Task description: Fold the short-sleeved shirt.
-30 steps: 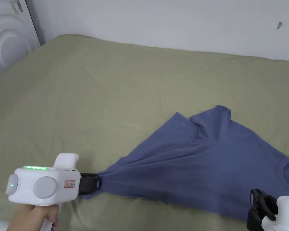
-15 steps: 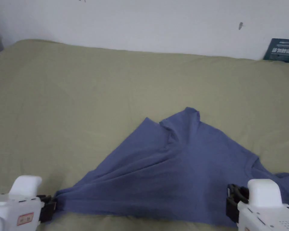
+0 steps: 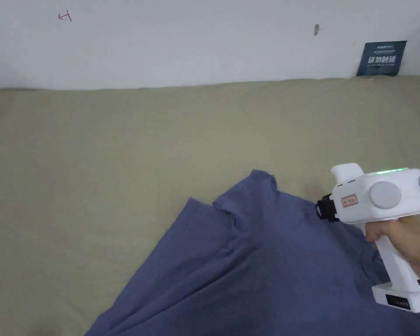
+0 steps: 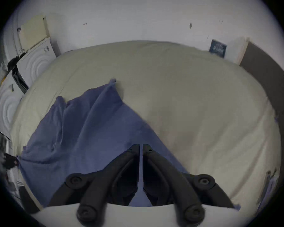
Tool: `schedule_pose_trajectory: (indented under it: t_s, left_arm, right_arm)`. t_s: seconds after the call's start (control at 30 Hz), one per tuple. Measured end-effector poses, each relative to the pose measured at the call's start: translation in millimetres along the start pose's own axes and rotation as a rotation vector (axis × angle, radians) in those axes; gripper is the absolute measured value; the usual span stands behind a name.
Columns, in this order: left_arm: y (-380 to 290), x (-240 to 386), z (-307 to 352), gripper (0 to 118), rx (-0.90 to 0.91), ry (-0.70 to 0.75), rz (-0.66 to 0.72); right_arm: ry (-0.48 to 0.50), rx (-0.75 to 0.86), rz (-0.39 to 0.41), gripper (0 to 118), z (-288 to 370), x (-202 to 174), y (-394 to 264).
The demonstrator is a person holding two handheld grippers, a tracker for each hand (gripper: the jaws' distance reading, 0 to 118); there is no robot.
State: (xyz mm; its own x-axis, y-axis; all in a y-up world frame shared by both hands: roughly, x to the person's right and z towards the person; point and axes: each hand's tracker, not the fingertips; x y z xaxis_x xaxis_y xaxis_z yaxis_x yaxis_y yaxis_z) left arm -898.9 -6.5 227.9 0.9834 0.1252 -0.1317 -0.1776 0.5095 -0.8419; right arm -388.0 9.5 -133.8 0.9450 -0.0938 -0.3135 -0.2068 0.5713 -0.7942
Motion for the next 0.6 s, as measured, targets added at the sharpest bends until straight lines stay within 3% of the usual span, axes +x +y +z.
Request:
schedule_pose_trajectory:
  t_s: [0.03,0.07,0.1,0.13,0.17,0.23,0.27,0.47,0.57,0.6]
  left_arm:
    - [0.1,0.4,-0.1,2,0.000,0.004,-0.001]
    - [0.6,0.6,0.0,2,-0.003,0.005,0.000]
    - [1.5,0.7,0.2,2,-0.005,0.006,-0.002]
    - [1.9,0.1,-0.8,2,-0.007,0.009,-0.006]
    - [2.6,-0.1,-1.1,2,-0.010,0.010,-0.010]
    - [3.6,-0.2,-2.0,2,-0.014,0.012,-0.016]
    - [3.7,0.2,-2.7,2,-0.015,0.014,-0.017]
    - [3.8,0.0,-7.3,2,-0.021,0.017,-0.008]
    - [4.2,0.0,-7.1,2,-0.021,0.015,0.001]
    - [4.2,-0.4,-6.9,2,-0.019,0.015,0.001]
  right_arm:
    - [-0.010,-0.002,0.008,8,-1.2,-1.6,4.0]
    - [-0.027,0.010,0.021,18,-3.6,-2.2,7.0]
    - [-0.024,0.013,0.041,64,-5.5,-1.9,10.6]
    - [-0.007,-0.012,0.046,100,-10.0,0.3,15.8]
    - [0.030,-0.081,0.039,116,-13.2,-1.6,16.6]
    - [0.103,-0.138,0.028,117,-19.3,-2.2,20.3]
    - [0.094,-0.144,0.034,117,-22.6,-4.1,21.5]
    - [-0.110,-0.180,0.146,117,-50.3,-16.0,20.0]
    - [-0.053,-0.166,0.073,114,-43.6,-9.5,19.1]
    - [-0.052,-0.156,0.060,103,-37.4,-9.3,20.4]
